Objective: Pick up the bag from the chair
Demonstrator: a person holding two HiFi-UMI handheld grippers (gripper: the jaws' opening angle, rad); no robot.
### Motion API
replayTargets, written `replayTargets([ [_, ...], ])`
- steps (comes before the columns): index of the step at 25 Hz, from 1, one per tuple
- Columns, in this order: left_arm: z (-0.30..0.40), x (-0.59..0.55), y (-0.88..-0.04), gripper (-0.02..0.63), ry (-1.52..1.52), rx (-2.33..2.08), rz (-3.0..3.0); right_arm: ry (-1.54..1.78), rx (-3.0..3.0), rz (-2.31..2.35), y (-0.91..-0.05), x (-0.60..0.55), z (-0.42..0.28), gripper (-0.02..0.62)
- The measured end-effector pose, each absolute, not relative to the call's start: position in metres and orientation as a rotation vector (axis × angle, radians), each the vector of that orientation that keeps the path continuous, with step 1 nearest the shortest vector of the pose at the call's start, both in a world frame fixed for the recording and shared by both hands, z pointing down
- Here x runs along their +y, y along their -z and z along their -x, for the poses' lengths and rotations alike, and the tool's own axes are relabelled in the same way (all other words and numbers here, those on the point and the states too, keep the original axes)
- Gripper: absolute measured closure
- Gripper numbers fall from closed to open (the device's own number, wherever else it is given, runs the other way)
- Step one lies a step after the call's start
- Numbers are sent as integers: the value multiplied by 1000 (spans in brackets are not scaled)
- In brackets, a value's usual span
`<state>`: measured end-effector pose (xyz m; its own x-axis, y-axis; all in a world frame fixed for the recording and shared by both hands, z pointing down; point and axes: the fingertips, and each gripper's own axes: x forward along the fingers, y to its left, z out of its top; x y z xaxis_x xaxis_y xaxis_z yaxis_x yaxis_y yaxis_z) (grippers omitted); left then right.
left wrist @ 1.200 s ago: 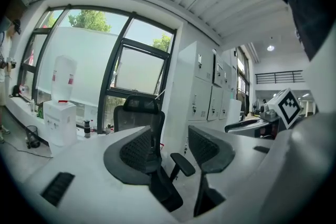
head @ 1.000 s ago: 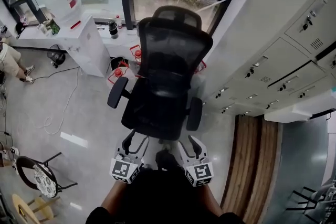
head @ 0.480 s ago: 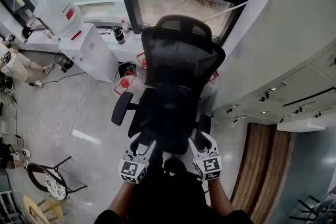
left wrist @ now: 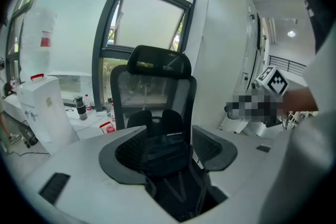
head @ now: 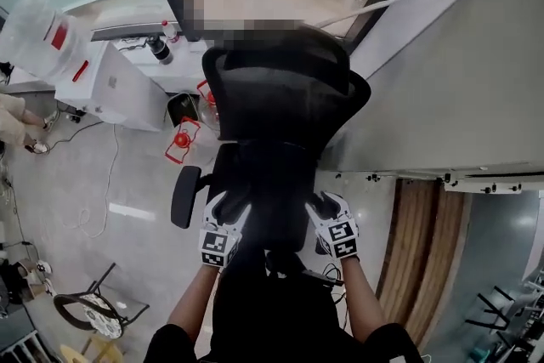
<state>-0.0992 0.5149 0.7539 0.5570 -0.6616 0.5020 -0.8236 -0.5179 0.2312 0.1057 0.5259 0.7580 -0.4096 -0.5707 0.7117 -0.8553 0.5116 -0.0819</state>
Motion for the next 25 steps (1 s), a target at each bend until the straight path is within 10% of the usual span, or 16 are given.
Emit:
replayTargets([
  [25, 88, 391, -1082, 342, -910, -959, -2111, -905, -1597, -964, -1066, 438, -168, 373],
])
